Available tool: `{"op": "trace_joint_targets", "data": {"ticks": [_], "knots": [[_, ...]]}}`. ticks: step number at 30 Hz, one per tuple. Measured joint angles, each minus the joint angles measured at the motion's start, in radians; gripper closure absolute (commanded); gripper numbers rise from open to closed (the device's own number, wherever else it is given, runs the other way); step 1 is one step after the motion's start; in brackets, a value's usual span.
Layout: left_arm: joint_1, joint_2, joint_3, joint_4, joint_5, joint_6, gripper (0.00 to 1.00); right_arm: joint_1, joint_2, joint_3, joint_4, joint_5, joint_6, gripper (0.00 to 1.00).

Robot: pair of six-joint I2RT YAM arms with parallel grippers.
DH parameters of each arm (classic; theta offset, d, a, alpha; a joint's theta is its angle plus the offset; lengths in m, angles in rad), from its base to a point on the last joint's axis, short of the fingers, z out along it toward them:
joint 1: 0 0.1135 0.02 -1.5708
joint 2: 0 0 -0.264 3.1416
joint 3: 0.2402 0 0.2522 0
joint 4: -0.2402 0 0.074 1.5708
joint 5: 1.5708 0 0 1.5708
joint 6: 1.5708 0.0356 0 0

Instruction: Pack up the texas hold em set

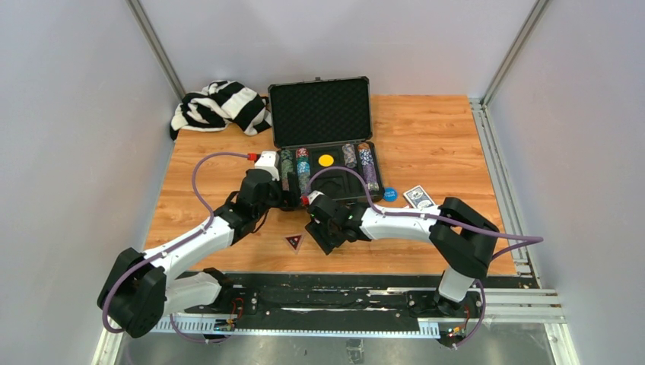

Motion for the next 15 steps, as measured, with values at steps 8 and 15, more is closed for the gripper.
{"op": "trace_joint_targets", "data": {"ticks": [8, 15], "knots": [[0.0, 0.008, 0.0, 0.0, 0.005, 0.002, 0.01, 0.0, 0.003, 0.0, 0.0, 0.0, 0.0, 0.45], [0.0, 0.009, 0.0, 0.0, 0.008, 0.002, 0.01, 0.0, 0.003, 0.0, 0.0, 0.0, -0.002, 0.47]]}}
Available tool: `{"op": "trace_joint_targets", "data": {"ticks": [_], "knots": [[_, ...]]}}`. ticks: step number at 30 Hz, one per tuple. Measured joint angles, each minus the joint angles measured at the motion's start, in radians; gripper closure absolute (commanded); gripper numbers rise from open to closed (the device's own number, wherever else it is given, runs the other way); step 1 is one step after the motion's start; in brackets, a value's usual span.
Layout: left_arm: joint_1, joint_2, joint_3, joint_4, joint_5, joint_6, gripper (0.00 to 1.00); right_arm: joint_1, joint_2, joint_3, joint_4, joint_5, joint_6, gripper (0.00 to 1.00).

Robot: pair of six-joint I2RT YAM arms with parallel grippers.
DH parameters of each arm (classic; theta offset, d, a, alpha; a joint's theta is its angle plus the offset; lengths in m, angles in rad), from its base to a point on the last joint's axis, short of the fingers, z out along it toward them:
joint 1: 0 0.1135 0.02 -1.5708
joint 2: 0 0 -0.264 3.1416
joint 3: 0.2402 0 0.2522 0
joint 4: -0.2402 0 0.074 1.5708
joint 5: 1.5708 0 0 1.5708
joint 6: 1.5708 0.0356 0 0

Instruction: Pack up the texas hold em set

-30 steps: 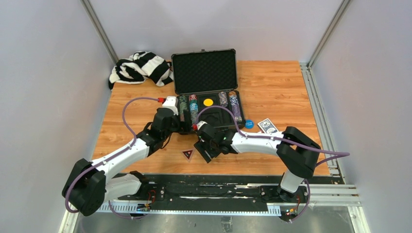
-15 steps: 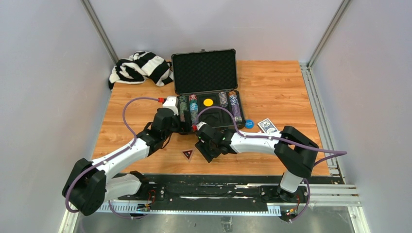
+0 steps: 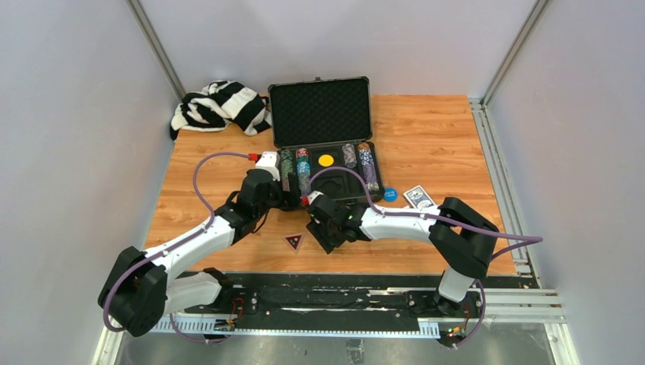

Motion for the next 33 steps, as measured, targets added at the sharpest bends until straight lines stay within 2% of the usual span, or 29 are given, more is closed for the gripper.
{"op": "trace_joint_targets", "data": {"ticks": [11, 23, 24, 27, 33], "knots": [[0.0, 0.007, 0.0, 0.0, 0.004, 0.0, 0.01, 0.0, -0.001, 0.0, 0.0, 0.001, -0.009, 0.6], [0.0, 0.008, 0.0, 0.0, 0.006, 0.0, 0.01, 0.0, -0.018, -0.002, -0.016, 0.01, -0.01, 0.59], [0.0, 0.008, 0.0, 0.0, 0.006, 0.0, 0.01, 0.001, -0.019, -0.002, -0.017, 0.01, -0.01, 0.58], [0.0, 0.008, 0.0, 0.0, 0.007, 0.0, 0.02, 0.003, -0.023, -0.002, -0.019, 0.011, -0.01, 0.47], [0.0, 0.008, 0.0, 0.0, 0.007, 0.0, 0.02, 0.005, -0.033, -0.002, -0.023, 0.011, -0.012, 0.37]]}}
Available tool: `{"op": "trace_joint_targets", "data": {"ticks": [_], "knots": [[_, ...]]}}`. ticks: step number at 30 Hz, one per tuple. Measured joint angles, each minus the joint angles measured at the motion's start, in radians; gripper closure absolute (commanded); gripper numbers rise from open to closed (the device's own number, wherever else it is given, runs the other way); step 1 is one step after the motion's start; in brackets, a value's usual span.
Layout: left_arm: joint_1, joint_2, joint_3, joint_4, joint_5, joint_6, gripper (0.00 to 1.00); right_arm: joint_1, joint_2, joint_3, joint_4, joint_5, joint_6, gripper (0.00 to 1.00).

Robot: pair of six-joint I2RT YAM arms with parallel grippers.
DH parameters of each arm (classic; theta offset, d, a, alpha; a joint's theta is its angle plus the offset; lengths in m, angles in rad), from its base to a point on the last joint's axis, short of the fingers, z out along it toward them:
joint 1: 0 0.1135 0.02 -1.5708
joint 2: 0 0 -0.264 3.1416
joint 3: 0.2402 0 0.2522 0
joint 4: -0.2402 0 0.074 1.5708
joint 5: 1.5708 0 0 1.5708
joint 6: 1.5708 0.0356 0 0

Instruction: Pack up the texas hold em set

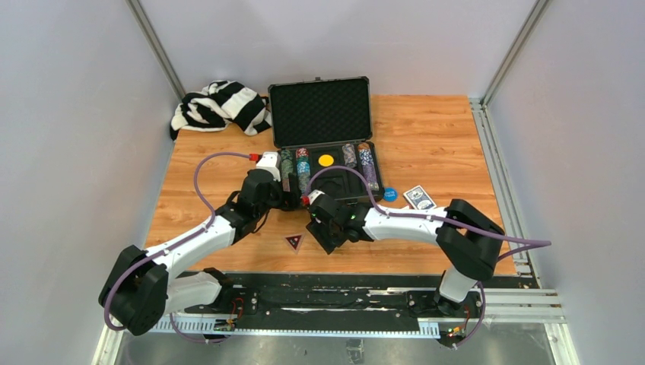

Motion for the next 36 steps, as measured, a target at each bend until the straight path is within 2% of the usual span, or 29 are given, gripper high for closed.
{"op": "trace_joint_targets", "data": {"ticks": [5, 21, 33, 36], "knots": [[0.0, 0.0, 0.0, 0.0, 0.0, 0.0, 0.02, 0.0, -0.017, 0.005, -0.001, 0.008, -0.005, 0.31], [0.002, 0.013, 0.0, -0.019, -0.013, 0.015, 0.02, 0.0, 0.057, 0.089, -0.015, 0.031, -0.007, 0.31], [0.003, 0.018, 0.0, -0.031, -0.019, 0.019, 0.02, 0.0, 0.07, 0.092, -0.02, 0.026, -0.006, 0.46], [0.003, 0.018, 0.0, -0.031, -0.019, 0.019, 0.02, 0.0, 0.07, 0.092, -0.02, 0.025, -0.005, 0.46]]}}
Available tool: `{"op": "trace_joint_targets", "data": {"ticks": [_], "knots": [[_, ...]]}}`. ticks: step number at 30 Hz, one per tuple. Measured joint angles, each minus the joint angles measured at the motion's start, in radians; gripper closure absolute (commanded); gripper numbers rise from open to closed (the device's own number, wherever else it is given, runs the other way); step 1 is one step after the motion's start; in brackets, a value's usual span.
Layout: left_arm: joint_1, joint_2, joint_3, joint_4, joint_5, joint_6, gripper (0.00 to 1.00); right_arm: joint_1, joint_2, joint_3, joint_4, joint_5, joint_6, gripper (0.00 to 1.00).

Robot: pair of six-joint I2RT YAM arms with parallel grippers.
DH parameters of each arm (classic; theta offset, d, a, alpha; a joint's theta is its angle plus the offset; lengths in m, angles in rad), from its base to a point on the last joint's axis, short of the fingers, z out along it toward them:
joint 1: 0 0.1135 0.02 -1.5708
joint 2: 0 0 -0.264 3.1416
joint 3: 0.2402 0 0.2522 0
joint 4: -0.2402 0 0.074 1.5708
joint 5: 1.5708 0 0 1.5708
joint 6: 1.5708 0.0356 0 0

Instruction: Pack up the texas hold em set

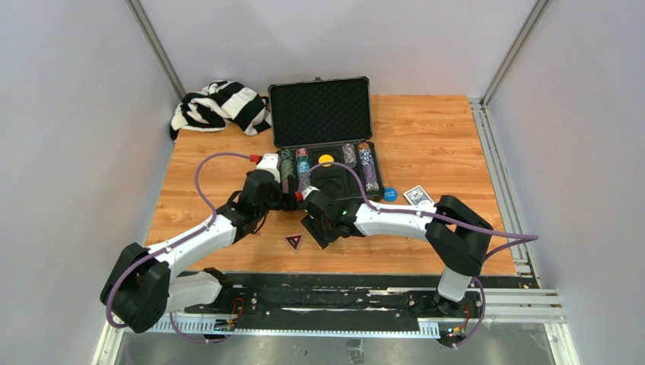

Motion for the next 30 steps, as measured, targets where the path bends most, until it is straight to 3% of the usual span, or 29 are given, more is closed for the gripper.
{"op": "trace_joint_targets", "data": {"ticks": [11, 30], "knots": [[0.0, 0.0, 0.0, -0.001, 0.0, 0.0, 0.02, 0.001, 0.0, 0.0, 0.001, -0.003, 0.005, 0.4], [0.0, 0.0, 0.0, -0.002, 0.01, -0.002, 0.02, 0.002, -0.006, -0.026, 0.039, -0.028, 0.012, 0.52]]}}
